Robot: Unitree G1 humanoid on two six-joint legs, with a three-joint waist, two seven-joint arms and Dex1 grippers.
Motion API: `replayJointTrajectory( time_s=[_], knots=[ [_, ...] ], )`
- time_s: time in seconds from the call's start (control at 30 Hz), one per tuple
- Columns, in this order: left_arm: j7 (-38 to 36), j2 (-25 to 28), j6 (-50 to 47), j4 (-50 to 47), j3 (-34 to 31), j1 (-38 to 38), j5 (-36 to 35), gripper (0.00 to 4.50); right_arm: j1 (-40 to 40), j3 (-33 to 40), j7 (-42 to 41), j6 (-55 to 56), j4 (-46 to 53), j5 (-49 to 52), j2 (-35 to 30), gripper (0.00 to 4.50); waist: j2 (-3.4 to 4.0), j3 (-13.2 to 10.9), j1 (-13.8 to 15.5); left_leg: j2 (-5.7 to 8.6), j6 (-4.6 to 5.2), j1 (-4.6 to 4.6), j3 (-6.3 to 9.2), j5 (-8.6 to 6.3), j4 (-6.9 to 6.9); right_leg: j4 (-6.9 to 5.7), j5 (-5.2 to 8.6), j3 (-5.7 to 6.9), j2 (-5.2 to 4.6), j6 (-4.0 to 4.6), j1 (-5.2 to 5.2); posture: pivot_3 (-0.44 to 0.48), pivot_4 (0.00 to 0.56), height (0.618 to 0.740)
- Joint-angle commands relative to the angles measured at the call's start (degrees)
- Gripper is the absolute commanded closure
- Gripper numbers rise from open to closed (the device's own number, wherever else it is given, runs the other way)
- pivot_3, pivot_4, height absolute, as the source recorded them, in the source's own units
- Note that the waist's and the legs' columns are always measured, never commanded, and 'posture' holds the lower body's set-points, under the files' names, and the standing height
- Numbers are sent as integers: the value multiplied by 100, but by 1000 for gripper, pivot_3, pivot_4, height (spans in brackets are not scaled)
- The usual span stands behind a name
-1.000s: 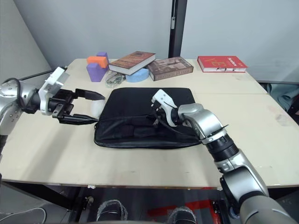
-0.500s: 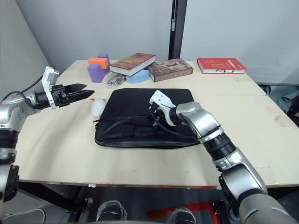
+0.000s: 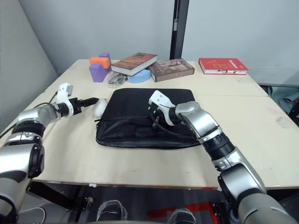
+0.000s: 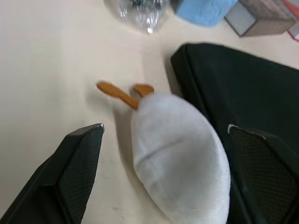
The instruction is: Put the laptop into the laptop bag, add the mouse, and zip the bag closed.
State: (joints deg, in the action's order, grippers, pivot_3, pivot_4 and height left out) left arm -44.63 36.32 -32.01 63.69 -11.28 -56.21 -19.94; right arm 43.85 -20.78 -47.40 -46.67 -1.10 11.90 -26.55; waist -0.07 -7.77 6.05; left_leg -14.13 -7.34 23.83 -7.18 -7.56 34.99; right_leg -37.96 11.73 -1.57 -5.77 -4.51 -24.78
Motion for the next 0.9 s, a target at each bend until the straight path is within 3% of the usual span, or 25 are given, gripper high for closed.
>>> replayJointTrajectory(
  time_s=[0.03,0.13,0.17,0.57,0.77,0.9],
  knots=[
    [-119,-91,87,135,62,-270,207,0,-179,-42,113,-224,-25,-152,-66,4468,0,0,3,0,0,0,0,0,-1,1,0,0,0,0,0,0,150,725],
    [-56,-213,51,219,144,-300,389,0,-244,-45,166,-252,44,-202,-120,4468,0,0,10,0,-1,0,0,0,-2,8,0,1,0,0,3,0,150,725],
    [-83,-257,46,202,208,-287,468,256,-267,-45,175,-260,64,-215,-144,4490,0,0,12,0,-1,0,1,0,-3,11,0,2,0,0,5,0,150,725],
    [-717,-163,-108,-97,122,-102,479,4361,-336,-55,233,-389,81,-259,-184,4500,0,0,31,1,-1,-2,8,-1,-10,31,0,12,-1,0,19,0,150,725],
    [-1117,214,-585,-1063,23,460,246,4452,-297,-46,240,-374,25,-269,-170,4500,1,0,15,1,-2,-3,8,-2,-20,39,0,14,-1,0,19,0,150,725],
    [-1561,630,-1412,-2959,-231,1471,-347,4452,-319,-90,215,-335,-20,-291,-173,4500,3,-1,-7,1,-3,-4,6,-2,-33,47,0,15,-2,1,19,0,150,725]
  ],
)
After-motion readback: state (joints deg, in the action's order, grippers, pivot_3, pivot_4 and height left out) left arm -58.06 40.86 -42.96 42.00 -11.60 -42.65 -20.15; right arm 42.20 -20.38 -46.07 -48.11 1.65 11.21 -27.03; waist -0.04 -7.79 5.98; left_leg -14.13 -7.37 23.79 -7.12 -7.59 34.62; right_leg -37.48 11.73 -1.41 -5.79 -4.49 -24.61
